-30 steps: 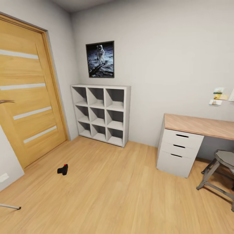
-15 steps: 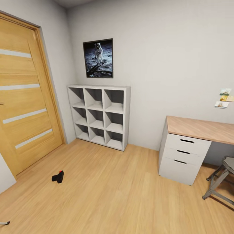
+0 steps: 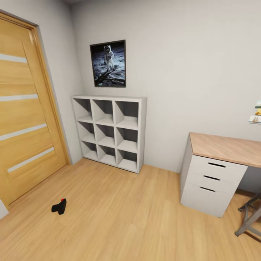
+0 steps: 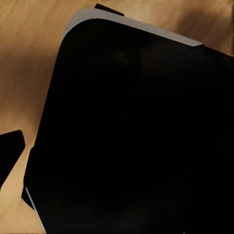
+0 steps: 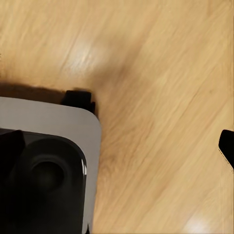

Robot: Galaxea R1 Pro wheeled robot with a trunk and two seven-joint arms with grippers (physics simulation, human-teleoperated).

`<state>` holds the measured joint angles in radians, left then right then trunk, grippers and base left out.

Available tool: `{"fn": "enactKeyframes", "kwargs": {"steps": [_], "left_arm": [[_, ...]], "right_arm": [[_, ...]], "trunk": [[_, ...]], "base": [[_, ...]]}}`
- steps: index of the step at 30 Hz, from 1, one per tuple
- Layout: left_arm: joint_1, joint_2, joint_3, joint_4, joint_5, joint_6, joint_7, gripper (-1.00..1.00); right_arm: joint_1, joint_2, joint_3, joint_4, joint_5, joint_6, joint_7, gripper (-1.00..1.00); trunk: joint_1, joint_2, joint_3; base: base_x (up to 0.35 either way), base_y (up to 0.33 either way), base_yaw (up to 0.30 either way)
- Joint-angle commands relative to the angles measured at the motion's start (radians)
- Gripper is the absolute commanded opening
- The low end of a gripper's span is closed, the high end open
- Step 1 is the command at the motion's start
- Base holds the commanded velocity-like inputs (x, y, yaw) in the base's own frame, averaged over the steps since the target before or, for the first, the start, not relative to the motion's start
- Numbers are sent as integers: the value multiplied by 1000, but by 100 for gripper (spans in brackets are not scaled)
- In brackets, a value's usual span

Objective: Attach the digital camera to the camera tripod in the bedroom.

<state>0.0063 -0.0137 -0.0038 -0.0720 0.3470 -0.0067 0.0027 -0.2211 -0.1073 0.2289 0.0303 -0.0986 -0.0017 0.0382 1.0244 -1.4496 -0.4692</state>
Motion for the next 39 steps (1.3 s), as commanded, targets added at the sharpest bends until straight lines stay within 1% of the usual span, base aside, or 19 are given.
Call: {"fn": "enactKeyframes", "kwargs": {"steps": [1, 9, 13, 39], "left_arm": [[0, 0, -1, -2, 6, -1, 0, 100], [1, 0, -1, -2, 6, -2, 0, 100], [1, -1, -1, -2, 6, -2, 0, 100], [0, -1, -1, -2, 6, -2, 0, 100]], "right_arm": [[-1, 1, 8, 2, -10, 1, 4, 100], [-1, 3, 9, 2, -10, 5, 4, 100], [-1, 3, 9, 2, -10, 2, 2, 100], [-1, 1, 9, 2, -10, -1, 2, 100]], "trunk": [[1, 0, -1], [1, 0, -1], [1, 0, -1], [1, 0, -1]], "base": [[323, 0, 0], [323, 0, 3], [323, 0, 129], [323, 0, 258]]}}
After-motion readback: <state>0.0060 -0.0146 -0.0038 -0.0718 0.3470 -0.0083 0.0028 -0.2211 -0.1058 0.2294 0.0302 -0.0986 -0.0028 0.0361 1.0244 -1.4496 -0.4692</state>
